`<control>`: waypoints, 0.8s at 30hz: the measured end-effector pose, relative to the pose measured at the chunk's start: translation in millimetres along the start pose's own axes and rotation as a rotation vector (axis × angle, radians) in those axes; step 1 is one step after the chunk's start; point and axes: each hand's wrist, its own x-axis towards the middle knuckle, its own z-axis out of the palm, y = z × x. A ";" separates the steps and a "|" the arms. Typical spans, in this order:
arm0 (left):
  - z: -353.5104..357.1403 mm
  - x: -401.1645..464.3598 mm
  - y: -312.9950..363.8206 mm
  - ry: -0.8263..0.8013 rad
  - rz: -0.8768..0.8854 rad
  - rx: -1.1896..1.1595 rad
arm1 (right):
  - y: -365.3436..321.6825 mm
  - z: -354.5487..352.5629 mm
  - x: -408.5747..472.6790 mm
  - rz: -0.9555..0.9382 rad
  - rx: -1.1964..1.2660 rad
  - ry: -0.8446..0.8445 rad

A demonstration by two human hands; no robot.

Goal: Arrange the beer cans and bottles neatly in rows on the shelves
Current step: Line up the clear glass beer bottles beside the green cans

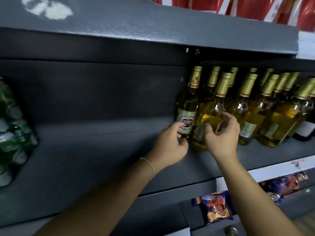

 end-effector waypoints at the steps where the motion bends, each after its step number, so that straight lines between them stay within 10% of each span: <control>1: 8.0 4.9 0.4 -0.024 -0.002 0.002 | 6.5 -1.2 4.8 0.047 -0.008 -0.018; 24: 61.7 43.6 -7.8 -0.173 -0.065 0.041 | 1.2 0.0 39.9 0.062 -0.084 -0.116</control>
